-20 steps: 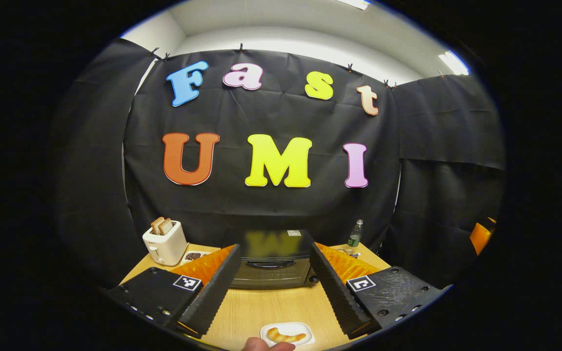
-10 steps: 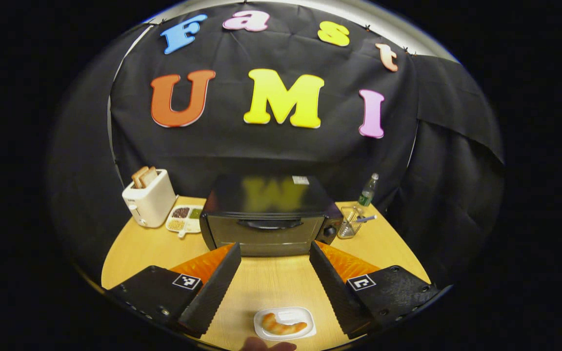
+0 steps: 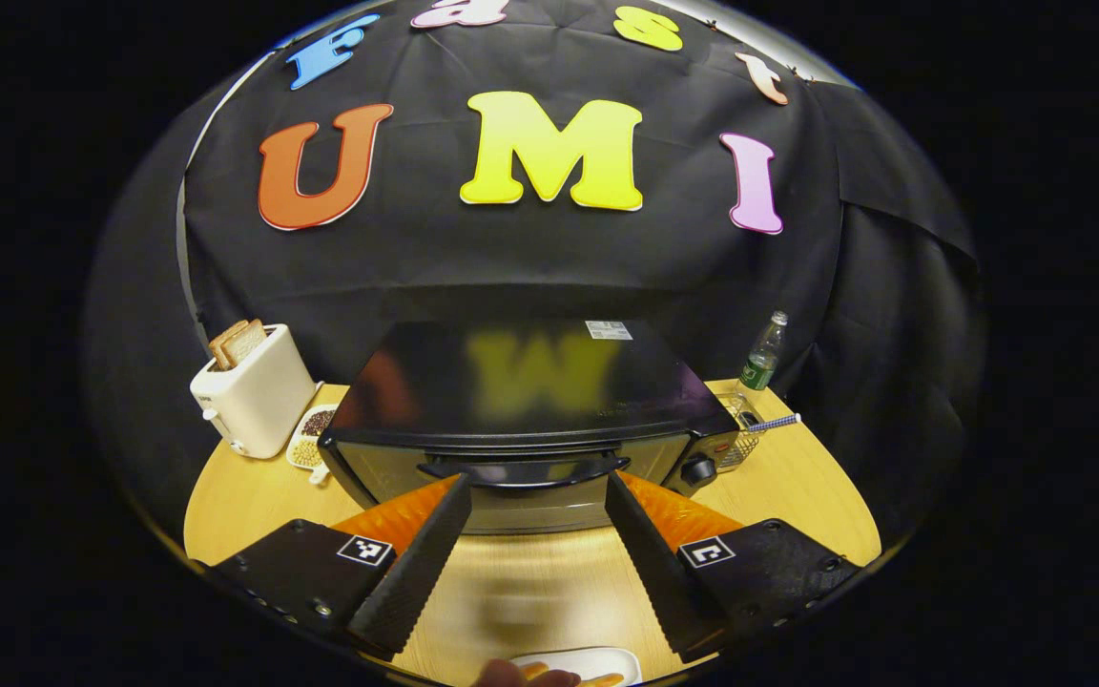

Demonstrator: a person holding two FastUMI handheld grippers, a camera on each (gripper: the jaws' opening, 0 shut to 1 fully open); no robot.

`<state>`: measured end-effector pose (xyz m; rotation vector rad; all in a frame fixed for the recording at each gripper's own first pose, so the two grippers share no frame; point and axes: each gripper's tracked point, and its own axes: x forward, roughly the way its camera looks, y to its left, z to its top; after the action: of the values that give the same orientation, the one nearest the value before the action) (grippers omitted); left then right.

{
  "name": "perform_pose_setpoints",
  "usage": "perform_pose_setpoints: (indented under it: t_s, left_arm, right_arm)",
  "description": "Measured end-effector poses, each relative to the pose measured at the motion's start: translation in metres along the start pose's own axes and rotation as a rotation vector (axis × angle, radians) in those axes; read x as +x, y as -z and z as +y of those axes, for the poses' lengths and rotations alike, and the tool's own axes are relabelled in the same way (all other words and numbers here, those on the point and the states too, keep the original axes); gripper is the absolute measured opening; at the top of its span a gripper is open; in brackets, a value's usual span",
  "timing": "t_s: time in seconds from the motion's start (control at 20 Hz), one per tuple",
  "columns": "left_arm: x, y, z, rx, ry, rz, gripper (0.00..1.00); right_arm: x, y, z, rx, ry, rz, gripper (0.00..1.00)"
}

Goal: Open the electric oven with the left hand, put the food in, and close the electric oven.

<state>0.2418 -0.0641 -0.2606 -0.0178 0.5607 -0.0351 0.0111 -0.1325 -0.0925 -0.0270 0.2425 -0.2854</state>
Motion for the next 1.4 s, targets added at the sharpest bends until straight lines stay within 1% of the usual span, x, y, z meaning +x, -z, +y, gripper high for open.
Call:
perform_pose_setpoints:
  t_s: [0.1, 0.15, 0.2, 0.25, 0.3, 0.35, 0.45, 0.5, 0.55, 0.6, 0.65, 0.7, 0.75, 0.8, 0.85, 0.9, 0.95, 1.0, 1.05, 1.15, 1.25, 1.4]
  left_arm:
    - [0.006, -0.006, 0.004, -0.002, -0.022, -0.028, 0.93]
    - [0.011, -0.006, 0.007, -0.006, -0.037, -0.031, 0.93]
    - [0.016, -0.002, 0.011, -0.014, -0.046, -0.02, 0.93]
    - [0.019, 0.001, 0.013, -0.018, -0.063, -0.004, 0.93]
    - [0.027, -0.004, 0.018, -0.021, -0.087, -0.026, 0.94]
    - [0.025, -0.009, 0.018, -0.016, -0.093, -0.048, 0.98]
    - [0.027, -0.001, 0.019, -0.012, -0.112, -0.028, 0.96]
    - [0.028, -0.004, 0.019, -0.006, -0.111, -0.049, 0.97]
    - [0.027, 0.0, 0.018, -0.011, -0.113, -0.038, 0.97]
    - [0.027, -0.001, 0.018, -0.02, -0.113, -0.053, 0.86]
    - [0.026, 0.002, 0.018, -0.034, -0.114, -0.047, 0.98]
    - [0.024, 0.003, 0.016, -0.043, -0.096, -0.052, 0.98]
    - [0.021, 0.012, 0.004, -0.135, -0.053, -0.029, 0.99]
    - [0.023, 0.06, -0.008, -0.198, -0.029, 0.158, 0.88]
    - [0.016, 0.11, -0.013, -0.246, -0.037, 0.328, 0.93]
    - [-0.001, 0.137, -0.02, -0.277, -0.03, 0.425, 0.99]
    - [-0.015, 0.143, -0.033, -0.317, 0.006, 0.408, 0.96]
    - [-0.026, 0.126, -0.039, -0.296, 0.021, 0.329, 0.94]
    - [-0.03, 0.114, -0.034, -0.238, 0.014, 0.255, 0.94]
    - [-0.038, 0.083, -0.041, -0.146, -0.003, 0.138, 0.93]
    - [-0.033, 0.05, -0.044, -0.096, -0.004, 0.046, 0.94]
    - [-0.026, 0.0, -0.051, -0.026, -0.01, -0.081, 0.94]
  right_arm:
    - [0.004, 0.003, 0.004, -0.003, -0.003, 0.014, 0.99]
    - [0.008, 0.004, 0.006, -0.007, -0.008, 0.02, 1.0]
    - [0.01, 0.004, 0.009, -0.01, -0.015, 0.025, 0.99]
    - [0.011, 0.004, 0.012, -0.012, -0.023, 0.025, 0.98]
    - [0.012, 0.001, 0.016, -0.012, -0.03, 0.018, 0.98]
    - [0.014, -0.002, 0.019, -0.012, -0.037, 0.011, 0.98]
    - [0.018, -0.001, 0.026, -0.012, -0.053, 0.01, 0.98]
    - [0.02, 0.0, 0.029, -0.014, -0.061, 0.014, 0.98]
    - [0.022, 0.002, 0.03, -0.016, -0.066, 0.019, 0.98]
    - [0.023, 0.002, 0.032, -0.016, -0.071, 0.023, 0.98]
    - [0.023, 0.003, 0.035, -0.015, -0.076, 0.026, 0.99]
    - [0.023, 0.003, 0.036, -0.014, -0.078, 0.028, 0.99]
    - [0.023, 0.004, 0.036, -0.014, -0.08, 0.029, 0.99]
    - [0.022, 0.004, 0.035, -0.014, -0.082, 0.028, 0.99]
    - [0.021, 0.004, 0.036, -0.014, -0.083, 0.027, 0.99]
    - [0.021, 0.003, 0.036, -0.013, -0.084, 0.028, 0.99]
    - [0.019, 0.003, 0.036, -0.013, -0.085, 0.026, 0.99]
    - [0.017, 0.003, 0.035, -0.016, -0.084, 0.023, 0.99]
    - [0.017, 0.003, 0.035, -0.018, -0.083, 0.021, 1.0]
    - [0.015, 0.008, 0.037, -0.014, -0.091, 0.031, 1.0]
    - [0.011, 0.012, 0.041, -0.008, -0.102, 0.045, 1.0]
    - [0.006, 0.008, 0.041, -0.016, -0.107, 0.034, 1.0]
